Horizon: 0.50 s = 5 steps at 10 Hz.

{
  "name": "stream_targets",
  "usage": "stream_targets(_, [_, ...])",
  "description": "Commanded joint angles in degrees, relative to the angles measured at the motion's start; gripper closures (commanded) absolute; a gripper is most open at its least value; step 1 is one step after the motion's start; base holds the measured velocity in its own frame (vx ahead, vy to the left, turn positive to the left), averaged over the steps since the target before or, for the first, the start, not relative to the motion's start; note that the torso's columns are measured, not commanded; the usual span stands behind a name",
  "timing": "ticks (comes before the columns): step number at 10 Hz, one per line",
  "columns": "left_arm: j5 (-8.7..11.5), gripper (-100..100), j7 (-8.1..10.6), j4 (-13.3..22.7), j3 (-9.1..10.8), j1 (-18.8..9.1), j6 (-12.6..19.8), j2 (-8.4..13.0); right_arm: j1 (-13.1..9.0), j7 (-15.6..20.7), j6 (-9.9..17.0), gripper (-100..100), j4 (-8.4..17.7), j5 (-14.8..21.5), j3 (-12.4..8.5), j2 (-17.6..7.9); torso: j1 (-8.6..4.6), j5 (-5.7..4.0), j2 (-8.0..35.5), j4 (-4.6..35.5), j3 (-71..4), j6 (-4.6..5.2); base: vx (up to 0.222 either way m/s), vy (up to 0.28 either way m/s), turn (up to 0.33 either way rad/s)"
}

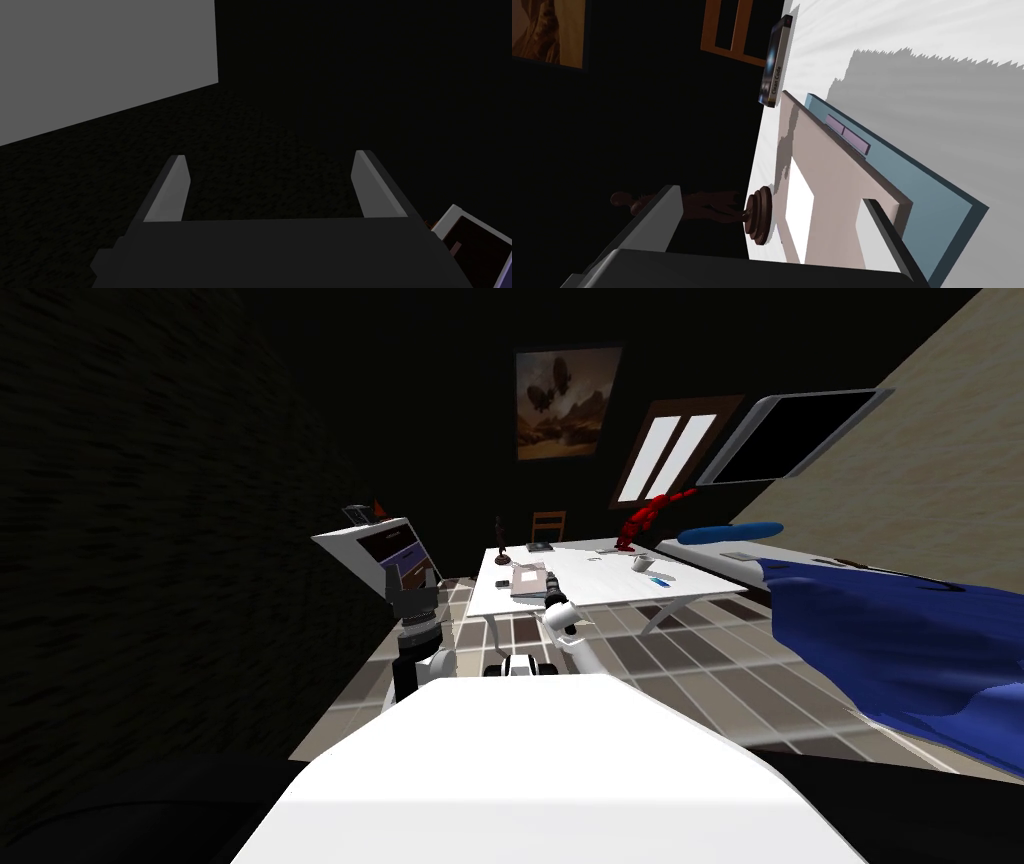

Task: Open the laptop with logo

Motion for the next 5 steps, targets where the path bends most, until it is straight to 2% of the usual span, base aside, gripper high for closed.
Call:
stream_targets(1, [0.0, 0, 0.0, 0.0, 0.0, 0.0, 0.0, 0.0, -1.38, 1.65, -3.04, -100, -1.97, -2.17, 0.28, -0.91, 0.01, 0.0, 0.0, 0.0, 0.0, 0.0, 0.0, 0.0, 0.0])
stream_targets(5, [0.0, 0, 0.0, 0.0, 0.0, 0.0, 0.0, 0.0, -3.33, 4.19, -7.66, -100, -5.26, -5.41, 0.82, -2.23, 0.01, 0.0, 0.03, 0.01, 0.02, 0.0, 0.0, 0.0, 0.0])
